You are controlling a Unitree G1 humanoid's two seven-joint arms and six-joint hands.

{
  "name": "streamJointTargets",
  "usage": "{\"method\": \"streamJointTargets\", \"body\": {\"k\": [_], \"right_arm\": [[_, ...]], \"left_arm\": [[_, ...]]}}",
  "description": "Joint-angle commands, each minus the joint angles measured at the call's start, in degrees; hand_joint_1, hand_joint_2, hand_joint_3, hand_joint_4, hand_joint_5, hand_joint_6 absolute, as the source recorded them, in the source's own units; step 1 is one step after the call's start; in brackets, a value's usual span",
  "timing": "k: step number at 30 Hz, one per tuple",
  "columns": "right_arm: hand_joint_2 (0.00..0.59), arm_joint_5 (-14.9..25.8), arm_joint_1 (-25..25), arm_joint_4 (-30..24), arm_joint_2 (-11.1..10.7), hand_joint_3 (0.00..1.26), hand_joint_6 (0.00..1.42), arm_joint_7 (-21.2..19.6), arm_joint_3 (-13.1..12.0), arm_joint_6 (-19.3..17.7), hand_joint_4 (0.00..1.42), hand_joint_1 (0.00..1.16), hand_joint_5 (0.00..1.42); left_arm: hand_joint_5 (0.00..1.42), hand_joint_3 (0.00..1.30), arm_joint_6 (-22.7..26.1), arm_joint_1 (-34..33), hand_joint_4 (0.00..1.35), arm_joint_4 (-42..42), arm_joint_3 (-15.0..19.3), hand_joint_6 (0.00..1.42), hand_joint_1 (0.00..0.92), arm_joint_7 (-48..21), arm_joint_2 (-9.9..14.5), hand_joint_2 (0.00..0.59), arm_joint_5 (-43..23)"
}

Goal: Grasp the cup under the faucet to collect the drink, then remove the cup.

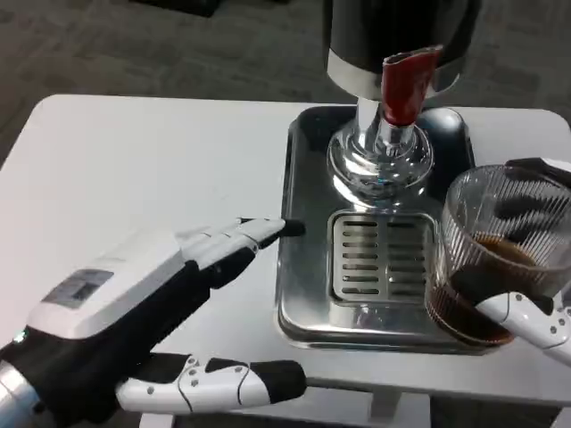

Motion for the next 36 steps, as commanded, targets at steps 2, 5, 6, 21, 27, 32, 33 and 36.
{"method": "streamJointTargets", "body": {"k": [2,5,6,21,27,32,33,36], "right_arm": [[0.157,1.93,1.64,-3.38,-0.23,1.01,1.42,0.94,-0.93,-3.11,1.21,0.95,1.42],[0.157,2.42,2.18,-3.66,-0.50,1.01,1.42,1.61,-1.54,-3.15,1.22,0.95,1.42],[0.156,2.57,2.23,-3.70,-0.55,1.01,1.42,1.79,-1.68,-3.16,1.22,0.95,1.42],[0.163,2.39,1.59,-3.86,-0.15,1.02,1.42,3.36,-0.41,-2.61,1.23,0.94,1.42],[0.164,2.07,0.43,-3.92,-0.24,1.02,1.42,4.24,1.02,-1.78,1.24,0.94,1.42],[0.166,1.44,-0.39,-3.81,-0.35,1.02,1.42,4.81,2.34,-1.38,1.24,0.94,1.42],[0.166,1.23,-0.57,-3.73,-0.37,1.02,1.42,4.94,2.68,-1.37,1.24,0.94,1.42],[0.167,0.86,-0.83,-3.71,-0.29,1.02,1.42,5.15,3.29,-1.21,1.24,0.95,1.42]], "left_arm": [[0.05,0.10,0.37,2.75,0.00,-3.77,0.84,0.09,0.000,-0.12,-0.84,0.075,-0.92],[0.05,0.10,0.70,3.44,0.00,-4.67,1.23,0.09,0.000,-0.15,-1.17,0.077,-1.11],[0.05,0.10,0.80,3.57,0.00,-4.86,1.38,0.08,0.000,-0.16,-1.23,0.078,-1.20],[0.05,0.10,1.81,5.64,0.00,-6.72,4.43,0.08,0.000,-0.35,-1.28,0.085,-2.32],[0.04,0.10,1.46,7.56,0.00,-8.47,6.70,0.07,0.000,-0.78,-1.03,0.086,-2.82],[0.04,0.10,0.93,9.52,0.00,-9.23,8.30,0.07,0.000,-1.85,-0.64,0.086,-3.59],[0.04,0.10,0.91,9.75,0.00,-9.27,8.57,0.07,0.000,-1.98,-0.58,0.086,-3.73],[0.04,0.10,0.66,9.93,0.00,-9.28,9.04,0.07,0.000,-2.25,-0.50,0.086,-4.22]]}}
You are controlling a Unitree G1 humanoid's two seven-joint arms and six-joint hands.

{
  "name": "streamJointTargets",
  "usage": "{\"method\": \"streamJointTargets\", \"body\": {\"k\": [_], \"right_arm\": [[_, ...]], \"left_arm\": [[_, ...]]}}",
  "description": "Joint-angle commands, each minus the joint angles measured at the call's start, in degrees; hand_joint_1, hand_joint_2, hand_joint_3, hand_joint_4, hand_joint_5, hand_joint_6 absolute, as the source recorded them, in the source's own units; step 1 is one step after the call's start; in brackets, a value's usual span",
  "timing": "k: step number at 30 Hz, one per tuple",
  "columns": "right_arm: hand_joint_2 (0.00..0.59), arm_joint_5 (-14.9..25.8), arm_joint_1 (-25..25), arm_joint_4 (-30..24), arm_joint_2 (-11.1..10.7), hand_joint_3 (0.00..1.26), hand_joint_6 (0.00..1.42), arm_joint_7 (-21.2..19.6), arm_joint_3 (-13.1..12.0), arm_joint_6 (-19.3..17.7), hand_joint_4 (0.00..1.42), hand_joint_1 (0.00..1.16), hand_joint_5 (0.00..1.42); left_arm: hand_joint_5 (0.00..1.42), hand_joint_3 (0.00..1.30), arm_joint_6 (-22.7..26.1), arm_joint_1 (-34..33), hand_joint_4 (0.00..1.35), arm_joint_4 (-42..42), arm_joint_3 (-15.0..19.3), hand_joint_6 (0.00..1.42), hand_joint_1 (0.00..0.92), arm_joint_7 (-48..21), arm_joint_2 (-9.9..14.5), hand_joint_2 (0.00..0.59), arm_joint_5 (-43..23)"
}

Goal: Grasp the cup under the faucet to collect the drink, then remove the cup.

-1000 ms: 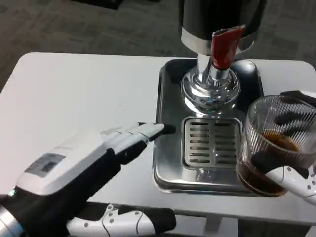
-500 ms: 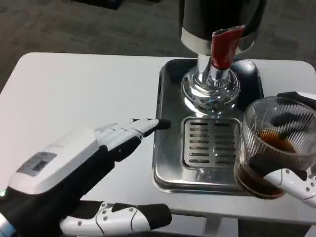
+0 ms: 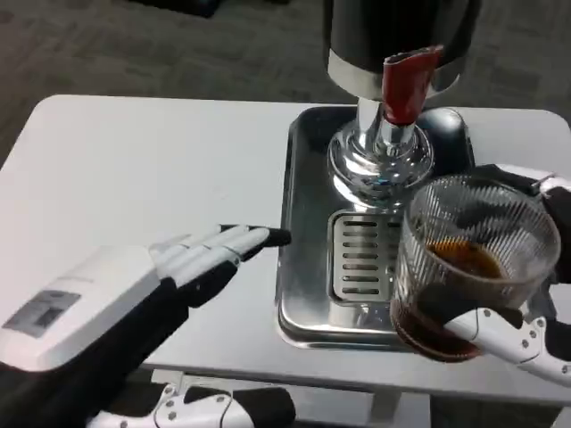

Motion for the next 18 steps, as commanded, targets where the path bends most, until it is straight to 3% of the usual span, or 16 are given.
{"method": "streamJointTargets", "body": {"k": [1,18], "right_arm": [[0.168,0.03,-1.00,-1.72,0.11,1.02,1.42,0.25,1.14,-0.91,1.24,0.95,1.42],[0.168,-2.32,-2.41,-0.89,-0.57,1.02,1.42,1.30,3.24,-0.33,1.24,0.95,1.42]], "left_arm": [[0.04,0.10,-1.01,0.98,0.00,-0.78,1.56,0.07,0.000,-0.99,0.57,0.086,-1.42],[0.04,0.10,-2.24,1.54,0.00,0.48,3.85,0.07,0.000,-2.72,1.49,0.088,-2.35]]}}
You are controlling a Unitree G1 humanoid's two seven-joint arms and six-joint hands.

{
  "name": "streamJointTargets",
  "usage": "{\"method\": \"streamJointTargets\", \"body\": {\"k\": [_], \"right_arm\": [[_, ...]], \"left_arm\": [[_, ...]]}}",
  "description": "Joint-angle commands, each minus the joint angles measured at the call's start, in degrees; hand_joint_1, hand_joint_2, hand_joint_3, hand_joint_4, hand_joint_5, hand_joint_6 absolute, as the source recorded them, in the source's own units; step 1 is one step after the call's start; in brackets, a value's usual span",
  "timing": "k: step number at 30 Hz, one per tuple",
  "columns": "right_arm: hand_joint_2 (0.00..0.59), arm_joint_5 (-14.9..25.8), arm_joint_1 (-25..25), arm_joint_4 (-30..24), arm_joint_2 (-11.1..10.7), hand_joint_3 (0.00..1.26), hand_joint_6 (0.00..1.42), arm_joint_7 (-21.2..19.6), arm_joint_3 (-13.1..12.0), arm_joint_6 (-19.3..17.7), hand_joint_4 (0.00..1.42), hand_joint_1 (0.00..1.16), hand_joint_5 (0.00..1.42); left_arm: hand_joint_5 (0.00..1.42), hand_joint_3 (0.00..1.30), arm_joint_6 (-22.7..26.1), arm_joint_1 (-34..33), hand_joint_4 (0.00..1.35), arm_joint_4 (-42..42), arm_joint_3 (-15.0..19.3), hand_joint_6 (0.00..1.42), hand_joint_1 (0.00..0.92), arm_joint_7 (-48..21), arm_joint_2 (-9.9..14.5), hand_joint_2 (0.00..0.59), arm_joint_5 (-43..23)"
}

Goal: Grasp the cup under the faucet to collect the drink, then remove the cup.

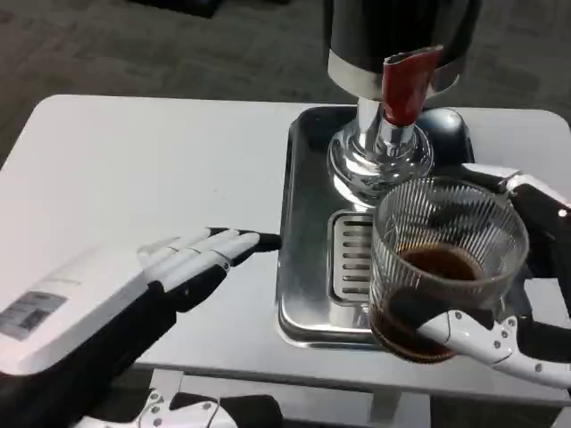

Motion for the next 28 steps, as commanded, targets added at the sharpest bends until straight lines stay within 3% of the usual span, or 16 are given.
{"method": "streamJointTargets", "body": {"k": [1,13,28], "right_arm": [[0.168,-0.12,-0.85,-0.80,-0.28,1.02,1.42,0.24,0.85,-0.92,1.24,0.95,1.42],[0.166,-0.68,-3.16,0.19,-1.37,1.02,1.42,0.87,2.26,-0.06,1.24,0.94,1.42],[0.166,-1.66,-4.18,0.80,-1.21,1.03,1.42,0.77,3.47,0.85,1.24,0.94,1.42]], "left_arm": [[0.04,0.10,-0.89,0.32,0.00,0.66,0.47,0.07,0.000,-0.89,0.75,0.088,-0.71],[0.03,0.10,-1.41,0.69,0.00,1.76,1.68,0.07,0.000,-1.30,1.00,0.088,-1.27],[0.02,0.11,-2.57,0.43,0.00,3.60,2.21,0.07,0.000,-1.74,1.33,0.089,-2.12]]}}
